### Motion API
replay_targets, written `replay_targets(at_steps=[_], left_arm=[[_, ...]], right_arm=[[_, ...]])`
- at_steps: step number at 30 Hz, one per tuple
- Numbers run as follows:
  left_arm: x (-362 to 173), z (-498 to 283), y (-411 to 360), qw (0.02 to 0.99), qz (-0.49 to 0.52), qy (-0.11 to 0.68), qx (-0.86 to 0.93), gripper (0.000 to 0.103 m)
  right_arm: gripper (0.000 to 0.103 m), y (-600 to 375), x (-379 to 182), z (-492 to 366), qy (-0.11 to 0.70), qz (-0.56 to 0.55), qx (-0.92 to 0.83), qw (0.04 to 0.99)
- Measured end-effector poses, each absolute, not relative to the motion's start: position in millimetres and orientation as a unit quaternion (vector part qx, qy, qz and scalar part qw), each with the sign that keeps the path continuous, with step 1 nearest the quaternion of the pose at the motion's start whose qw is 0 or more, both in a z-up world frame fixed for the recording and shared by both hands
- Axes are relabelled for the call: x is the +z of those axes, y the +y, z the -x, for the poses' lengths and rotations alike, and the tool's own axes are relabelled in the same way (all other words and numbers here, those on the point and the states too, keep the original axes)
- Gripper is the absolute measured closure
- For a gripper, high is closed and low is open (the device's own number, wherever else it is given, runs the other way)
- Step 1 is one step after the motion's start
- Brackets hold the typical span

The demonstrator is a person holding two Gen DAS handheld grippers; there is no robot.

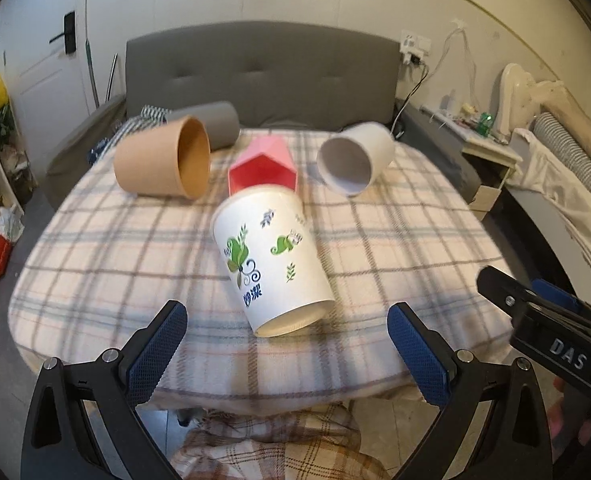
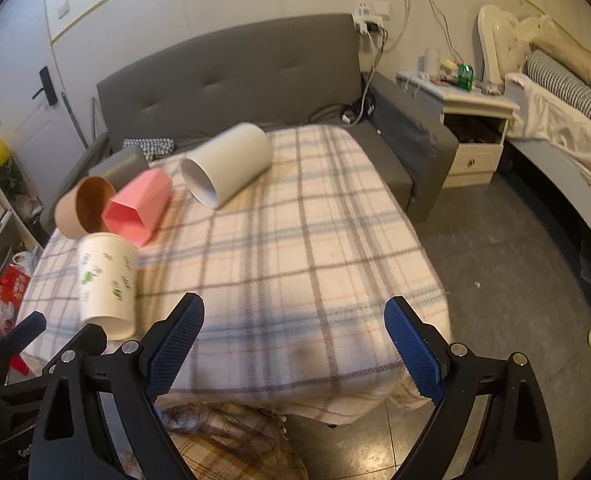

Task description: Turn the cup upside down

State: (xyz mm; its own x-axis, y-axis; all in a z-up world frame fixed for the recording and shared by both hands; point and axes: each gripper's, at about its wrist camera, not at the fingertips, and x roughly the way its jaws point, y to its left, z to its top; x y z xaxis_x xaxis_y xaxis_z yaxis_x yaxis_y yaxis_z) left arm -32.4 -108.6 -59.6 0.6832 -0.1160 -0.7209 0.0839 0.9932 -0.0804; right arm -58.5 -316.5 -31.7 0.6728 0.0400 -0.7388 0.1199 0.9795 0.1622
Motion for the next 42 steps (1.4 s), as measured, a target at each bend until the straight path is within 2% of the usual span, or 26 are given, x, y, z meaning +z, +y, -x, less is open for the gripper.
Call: replay_targets(at_steps=[11,12,14,16,26,42], left_arm=[[-87,0,-98,0.907,0.027,0.419,-0.031,0.003],[-86,0,-96,0.907,0.03,0.418,-0.035,0.006],[-86,-1,-96,0.906,0.028,0.42,-0.047,0.03],[-86,-2,-96,0.903,0.016,0.426,-0.056,0.044],[-49,5,-86,0.913,0.007,0.402,-0.071,0.044],[-40,4,-70,0.882,-0.043,0.46,-0.096,0.045]], right_arm=[[0.011,-318,-71,42,0.446,-0.115,-0.021,0.887],[0.011,-317,-72,41,0.449,-0.114,-0.018,0.886],[0.011,-314,-72,40,0.447,-0.11,-0.012,0.888],[0.011,-312,-70,39,0.445,-0.113,-0.006,0.888],[0.011,-305,-51,46,0.429,-0.108,-0.007,0.897],[0.011,-287,-40,52,0.425,-0.094,0.007,0.9]])
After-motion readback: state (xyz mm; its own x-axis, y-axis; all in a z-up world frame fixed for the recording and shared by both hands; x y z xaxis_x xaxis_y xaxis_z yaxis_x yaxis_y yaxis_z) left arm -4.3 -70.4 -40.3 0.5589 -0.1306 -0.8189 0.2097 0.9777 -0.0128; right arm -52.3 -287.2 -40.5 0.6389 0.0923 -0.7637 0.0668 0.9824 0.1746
